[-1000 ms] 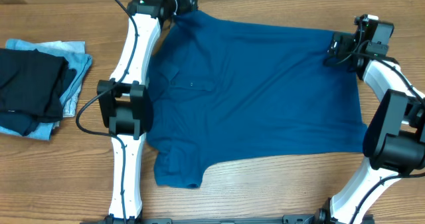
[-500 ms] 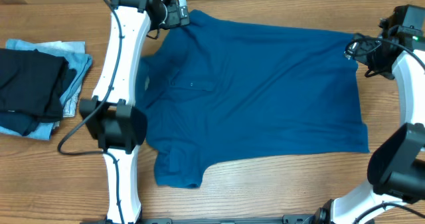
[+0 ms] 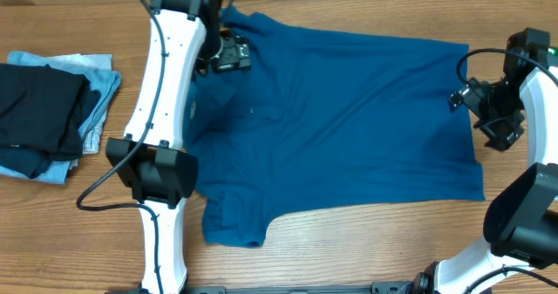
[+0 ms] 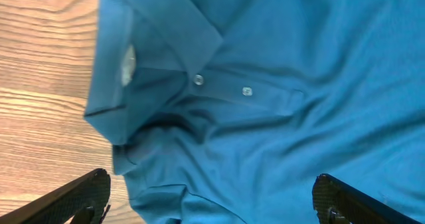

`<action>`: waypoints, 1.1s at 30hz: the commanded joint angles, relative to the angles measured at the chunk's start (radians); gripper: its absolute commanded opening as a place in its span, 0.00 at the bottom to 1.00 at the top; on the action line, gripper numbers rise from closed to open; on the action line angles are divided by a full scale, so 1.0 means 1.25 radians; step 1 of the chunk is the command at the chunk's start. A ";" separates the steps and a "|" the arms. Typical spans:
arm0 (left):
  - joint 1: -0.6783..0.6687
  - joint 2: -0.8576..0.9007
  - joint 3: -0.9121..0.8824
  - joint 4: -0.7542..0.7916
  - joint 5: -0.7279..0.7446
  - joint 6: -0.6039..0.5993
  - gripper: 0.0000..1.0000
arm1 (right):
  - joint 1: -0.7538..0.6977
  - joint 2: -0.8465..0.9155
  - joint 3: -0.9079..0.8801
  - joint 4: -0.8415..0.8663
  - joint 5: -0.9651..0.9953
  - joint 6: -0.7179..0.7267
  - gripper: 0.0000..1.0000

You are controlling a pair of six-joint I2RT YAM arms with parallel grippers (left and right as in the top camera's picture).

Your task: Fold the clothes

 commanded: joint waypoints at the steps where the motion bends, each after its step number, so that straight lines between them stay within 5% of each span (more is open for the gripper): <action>1: -0.071 -0.052 -0.014 -0.002 -0.019 0.016 1.00 | -0.002 -0.007 0.010 -0.070 0.086 0.081 1.00; 6: -0.108 -0.181 -0.143 -0.002 -0.056 0.008 1.00 | -0.003 -0.045 0.008 -0.157 0.118 0.105 1.00; 11: -0.109 -0.383 -0.436 0.005 -0.175 -0.121 1.00 | -0.003 -0.252 -0.016 -0.179 0.159 0.158 1.00; 19: -0.112 -0.464 -0.869 0.215 -0.057 -0.143 1.00 | -0.004 -0.540 -0.211 -0.130 0.167 0.180 1.00; 24: -0.114 -0.465 -1.025 0.293 0.014 -0.118 1.00 | -0.004 -0.556 -0.392 -0.066 0.155 0.180 1.00; 33: -0.150 -0.468 -1.141 0.345 0.090 -0.080 1.00 | -0.039 -0.439 -0.405 0.040 0.091 0.182 1.00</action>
